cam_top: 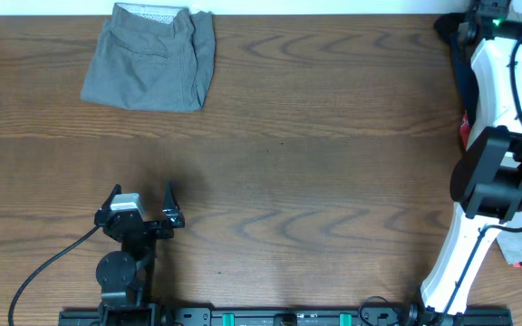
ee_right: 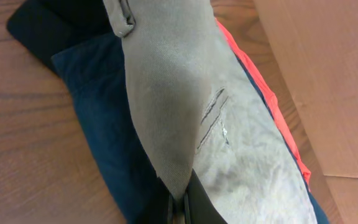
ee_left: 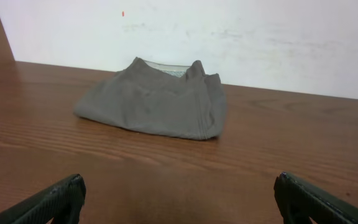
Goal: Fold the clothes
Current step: 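Drag the khaki shorts with the right gripper to the table center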
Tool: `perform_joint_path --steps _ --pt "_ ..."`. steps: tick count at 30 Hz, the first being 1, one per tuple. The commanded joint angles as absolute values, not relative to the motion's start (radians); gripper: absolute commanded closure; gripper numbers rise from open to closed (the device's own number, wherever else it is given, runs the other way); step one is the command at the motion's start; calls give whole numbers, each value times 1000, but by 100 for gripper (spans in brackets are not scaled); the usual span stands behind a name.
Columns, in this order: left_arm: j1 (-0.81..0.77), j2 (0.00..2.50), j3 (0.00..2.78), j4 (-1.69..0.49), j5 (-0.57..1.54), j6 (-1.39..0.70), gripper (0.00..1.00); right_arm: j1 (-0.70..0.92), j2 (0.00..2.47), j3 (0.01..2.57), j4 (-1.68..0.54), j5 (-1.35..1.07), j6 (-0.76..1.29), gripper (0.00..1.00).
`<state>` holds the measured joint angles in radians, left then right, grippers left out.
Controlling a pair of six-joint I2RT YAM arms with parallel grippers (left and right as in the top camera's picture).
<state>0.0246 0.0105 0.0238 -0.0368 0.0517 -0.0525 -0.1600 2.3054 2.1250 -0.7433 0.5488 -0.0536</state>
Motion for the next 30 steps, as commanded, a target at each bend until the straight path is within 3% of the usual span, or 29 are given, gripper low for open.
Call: perform_joint_path --steps 1,10,20,30 --pt "28 4 4 -66 36 -58 2 -100 2281 2130 -762 542 -30 99" --pt "28 4 4 -66 36 -58 2 49 2281 2130 -846 437 -12 99" --pt "28 4 4 -66 36 -58 2 281 2281 2130 -987 -35 187 99" --pt "28 4 4 -66 36 -58 2 543 2281 2130 -1107 -335 187 99"
